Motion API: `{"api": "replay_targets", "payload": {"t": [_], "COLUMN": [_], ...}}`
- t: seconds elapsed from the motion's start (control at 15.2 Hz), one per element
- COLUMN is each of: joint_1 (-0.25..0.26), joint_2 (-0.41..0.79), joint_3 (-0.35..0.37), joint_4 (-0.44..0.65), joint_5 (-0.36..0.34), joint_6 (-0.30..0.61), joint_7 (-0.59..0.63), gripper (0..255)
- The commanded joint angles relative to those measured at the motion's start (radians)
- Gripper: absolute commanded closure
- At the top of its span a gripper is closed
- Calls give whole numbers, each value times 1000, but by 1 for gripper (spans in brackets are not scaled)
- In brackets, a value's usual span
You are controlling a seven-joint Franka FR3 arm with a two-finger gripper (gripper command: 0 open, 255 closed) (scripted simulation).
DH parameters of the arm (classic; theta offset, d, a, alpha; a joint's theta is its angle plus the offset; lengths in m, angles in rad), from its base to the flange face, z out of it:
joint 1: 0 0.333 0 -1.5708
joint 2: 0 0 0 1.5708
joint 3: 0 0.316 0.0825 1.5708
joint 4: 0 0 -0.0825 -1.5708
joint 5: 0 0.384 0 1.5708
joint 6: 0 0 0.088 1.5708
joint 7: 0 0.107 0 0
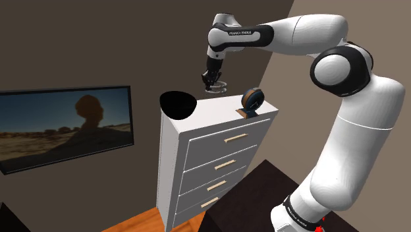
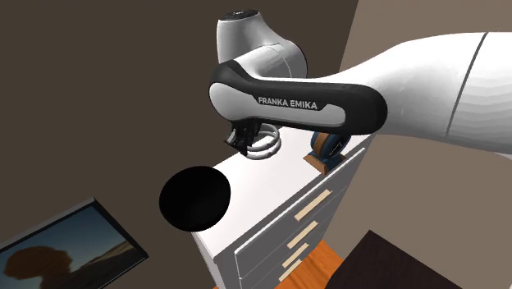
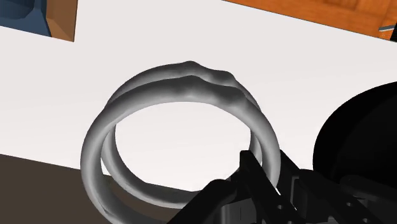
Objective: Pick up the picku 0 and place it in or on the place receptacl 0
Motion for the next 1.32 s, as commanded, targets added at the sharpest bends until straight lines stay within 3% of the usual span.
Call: {"api": "replay_targets", "payload": {"t": [0.0,0.13,0.2,0.53,0.86,1.25], "joint_1": [-1,0,0,-77,-161,-154], "joint_2": [-2,0,0,54,165,131], "joint_3": [-1,0,0,-31,-55,-53], "joint_4": [26,30,30,202,452,320], "joint_5": [0,0,0,45,87,83], "joint_6": [-29,-29,-29,-178,-353,-254], "joint_7": [-2,-1,-1,-130,-241,-242], "gripper": [255,255,0,0,0,0]}}
